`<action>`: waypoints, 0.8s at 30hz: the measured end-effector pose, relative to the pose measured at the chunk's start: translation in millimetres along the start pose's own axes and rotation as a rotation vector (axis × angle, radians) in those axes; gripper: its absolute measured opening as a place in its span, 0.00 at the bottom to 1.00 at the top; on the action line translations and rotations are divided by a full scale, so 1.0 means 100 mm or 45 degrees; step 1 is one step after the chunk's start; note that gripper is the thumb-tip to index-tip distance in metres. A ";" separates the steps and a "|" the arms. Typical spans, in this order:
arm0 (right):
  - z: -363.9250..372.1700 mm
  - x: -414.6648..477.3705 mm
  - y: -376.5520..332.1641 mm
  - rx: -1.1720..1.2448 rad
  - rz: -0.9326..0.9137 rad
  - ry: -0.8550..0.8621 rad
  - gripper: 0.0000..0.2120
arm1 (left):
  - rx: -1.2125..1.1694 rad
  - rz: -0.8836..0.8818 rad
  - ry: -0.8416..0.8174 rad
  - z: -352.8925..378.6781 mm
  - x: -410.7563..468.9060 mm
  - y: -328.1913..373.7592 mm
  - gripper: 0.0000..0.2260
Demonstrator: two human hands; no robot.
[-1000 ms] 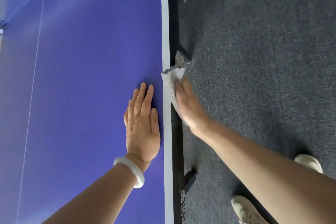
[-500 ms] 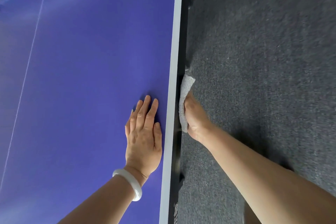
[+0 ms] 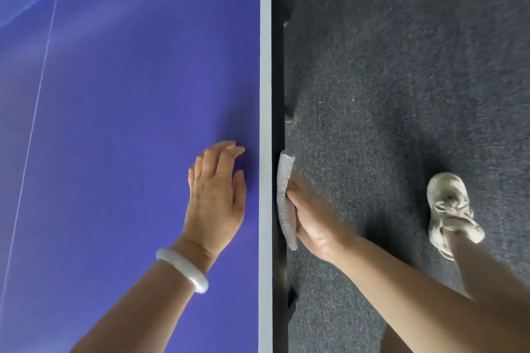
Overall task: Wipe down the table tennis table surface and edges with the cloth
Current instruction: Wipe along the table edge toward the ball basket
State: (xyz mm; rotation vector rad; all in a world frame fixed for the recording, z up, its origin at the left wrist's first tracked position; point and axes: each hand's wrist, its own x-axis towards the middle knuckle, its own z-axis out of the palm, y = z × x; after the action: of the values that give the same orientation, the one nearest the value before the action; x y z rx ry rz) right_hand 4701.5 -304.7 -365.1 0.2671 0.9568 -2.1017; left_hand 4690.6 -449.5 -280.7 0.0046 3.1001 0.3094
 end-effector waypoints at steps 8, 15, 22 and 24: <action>0.06 -0.17 -0.02 -0.332 -0.361 0.003 0.23 | 0.063 0.072 0.002 0.09 1.38 -0.07 0.23; 0.19 0.81 -0.92 -0.342 -0.562 0.360 0.31 | -0.098 0.042 0.070 0.19 1.50 -0.12 0.22; 0.16 0.67 -0.58 -0.315 -0.642 0.255 0.29 | -0.113 0.012 0.061 0.17 1.49 -0.09 0.22; 0.16 0.47 -0.40 -0.255 -0.558 0.150 0.29 | -0.100 0.030 0.063 0.18 1.50 -0.08 0.22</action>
State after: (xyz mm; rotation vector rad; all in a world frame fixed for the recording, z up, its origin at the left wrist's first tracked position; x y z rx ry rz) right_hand 4643.1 -327.5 -354.8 0.0824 1.3873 -2.3753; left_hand 4541.5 -453.2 -303.6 0.0326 3.1364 0.4384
